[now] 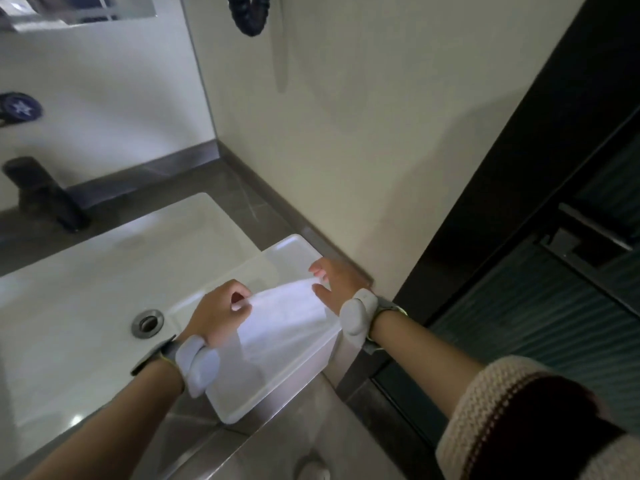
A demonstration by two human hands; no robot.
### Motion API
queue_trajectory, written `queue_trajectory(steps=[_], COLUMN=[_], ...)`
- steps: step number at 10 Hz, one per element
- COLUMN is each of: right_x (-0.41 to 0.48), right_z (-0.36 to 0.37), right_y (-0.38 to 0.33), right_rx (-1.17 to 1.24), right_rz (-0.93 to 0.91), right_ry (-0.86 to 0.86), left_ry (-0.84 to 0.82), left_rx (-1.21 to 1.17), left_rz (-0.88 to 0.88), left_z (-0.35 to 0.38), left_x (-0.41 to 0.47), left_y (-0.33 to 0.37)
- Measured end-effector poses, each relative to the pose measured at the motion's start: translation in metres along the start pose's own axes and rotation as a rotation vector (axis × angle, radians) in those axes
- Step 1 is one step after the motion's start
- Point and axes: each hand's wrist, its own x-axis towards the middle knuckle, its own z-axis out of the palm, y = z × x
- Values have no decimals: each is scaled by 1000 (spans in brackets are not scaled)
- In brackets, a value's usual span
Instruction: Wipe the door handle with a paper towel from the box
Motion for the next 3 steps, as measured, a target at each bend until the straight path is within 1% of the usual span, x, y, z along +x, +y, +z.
queue_trajectory(steps=[1, 2, 3], right_x=[2, -13, -24], right_z=[-1, -14, -23], right_y=[4, 3, 5], right_rx=[-32, 2, 40], right_rz=[-6, 42, 76], right_ry=[5, -41, -49], left_ry=[24, -9, -35], left_rx=[29, 43, 40], left_rz=[-32, 3, 32], left_z=[-3, -2, 7], left_x=[10, 13, 14], left_y=[-6, 3, 14])
